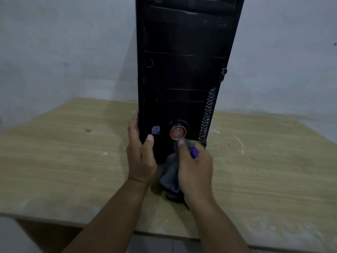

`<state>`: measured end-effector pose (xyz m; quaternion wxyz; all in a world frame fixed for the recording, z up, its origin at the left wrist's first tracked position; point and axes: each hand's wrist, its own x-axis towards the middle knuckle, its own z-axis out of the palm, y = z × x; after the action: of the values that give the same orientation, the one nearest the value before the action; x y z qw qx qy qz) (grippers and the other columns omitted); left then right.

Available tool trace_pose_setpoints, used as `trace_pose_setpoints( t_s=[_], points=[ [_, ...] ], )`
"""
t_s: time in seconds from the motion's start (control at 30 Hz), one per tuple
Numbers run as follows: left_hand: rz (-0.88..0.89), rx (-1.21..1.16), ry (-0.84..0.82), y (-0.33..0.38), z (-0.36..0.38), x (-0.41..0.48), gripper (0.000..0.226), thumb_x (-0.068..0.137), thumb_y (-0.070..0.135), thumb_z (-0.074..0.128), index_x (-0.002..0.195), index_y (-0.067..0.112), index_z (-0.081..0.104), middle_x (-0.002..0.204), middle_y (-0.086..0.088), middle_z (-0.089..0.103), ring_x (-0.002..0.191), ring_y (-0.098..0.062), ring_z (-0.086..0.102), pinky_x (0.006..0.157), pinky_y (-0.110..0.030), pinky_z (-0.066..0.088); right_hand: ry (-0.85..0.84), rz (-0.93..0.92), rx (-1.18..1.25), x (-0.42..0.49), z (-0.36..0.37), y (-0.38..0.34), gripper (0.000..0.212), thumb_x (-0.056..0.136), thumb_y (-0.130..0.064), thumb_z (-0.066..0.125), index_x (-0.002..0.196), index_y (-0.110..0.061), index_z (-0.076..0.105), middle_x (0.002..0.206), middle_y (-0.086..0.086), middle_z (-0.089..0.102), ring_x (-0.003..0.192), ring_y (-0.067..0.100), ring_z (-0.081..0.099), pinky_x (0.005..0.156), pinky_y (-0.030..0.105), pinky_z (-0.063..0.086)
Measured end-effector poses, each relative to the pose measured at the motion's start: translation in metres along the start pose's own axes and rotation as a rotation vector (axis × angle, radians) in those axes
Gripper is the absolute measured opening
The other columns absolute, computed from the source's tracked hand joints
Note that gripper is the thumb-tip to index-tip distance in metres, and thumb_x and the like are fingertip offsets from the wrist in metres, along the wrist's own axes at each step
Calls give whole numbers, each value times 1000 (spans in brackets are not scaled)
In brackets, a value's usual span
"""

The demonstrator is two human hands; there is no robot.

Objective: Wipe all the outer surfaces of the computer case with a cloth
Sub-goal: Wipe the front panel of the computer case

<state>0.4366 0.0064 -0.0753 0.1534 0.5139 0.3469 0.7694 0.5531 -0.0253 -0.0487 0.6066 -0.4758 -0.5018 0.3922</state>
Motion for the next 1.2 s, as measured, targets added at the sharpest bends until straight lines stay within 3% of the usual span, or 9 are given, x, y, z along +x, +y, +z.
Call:
trace_pose_setpoints(
  t_s=[0.1,0.17,0.3,0.37,0.5,0.63,0.83,1.03,1.2],
  points=[
    [6,11,-17,0,0,-1,68,92,27,41,153,1,26,153,-11,44,143,-23,42,117,-55,34,143,-184,-13,4,-9,-18,6,96,-27,61,90,-26,61,76,-9,64,69,1,61,62,14,47],
    [14,13,-22,0,0,0,67,93,27,40,153,0,26,153,-11,44,142,-24,43,116,-56,35,116,-353,-115,2,-9,-29,13,96,-23,62,102,-28,53,79,-10,61,64,4,59,55,9,42],
    [20,42,-14,-2,0,0,66,94,28,40,153,2,27,153,-12,44,142,-27,43,113,-59,36,54,-558,-533,2,0,-11,21,94,-22,61,114,-26,61,98,1,59,76,13,57,60,14,39],
    [14,39,-23,-1,-1,0,67,94,29,40,154,3,26,154,-12,43,143,-28,41,114,-59,35,84,-576,-654,2,3,1,26,91,-23,60,116,-21,66,99,7,60,71,18,57,57,16,37],
    [-1,35,-23,0,0,-1,68,93,30,40,154,3,26,153,-11,43,143,-24,41,115,-57,35,81,-608,-691,6,-4,1,27,90,-26,61,116,-22,68,96,6,60,67,18,56,54,25,45],
    [12,49,-20,-1,0,-2,68,94,30,40,154,2,25,154,-13,42,144,-26,40,115,-57,34,129,-616,-678,11,3,-1,22,91,-22,64,112,-18,69,95,7,60,66,13,51,54,13,35],
    [-9,27,-18,2,-1,-2,69,93,30,41,154,2,25,153,-13,43,143,-25,42,115,-57,35,32,-697,-812,16,-9,-1,27,89,-26,63,115,-19,68,94,8,60,58,23,56,46,32,50],
    [3,21,-24,3,2,-2,68,93,28,41,154,2,25,152,-12,45,141,-24,44,115,-56,36,44,-717,-778,10,-1,3,30,88,-26,59,115,-15,68,100,10,60,66,18,55,54,19,35],
    [2,25,-29,6,2,-2,68,91,28,41,153,4,27,149,-9,48,138,-21,48,114,-48,40,-25,-785,-884,20,-20,-4,26,87,-26,62,112,-19,66,92,6,58,52,20,49,41,27,39]
  ],
)
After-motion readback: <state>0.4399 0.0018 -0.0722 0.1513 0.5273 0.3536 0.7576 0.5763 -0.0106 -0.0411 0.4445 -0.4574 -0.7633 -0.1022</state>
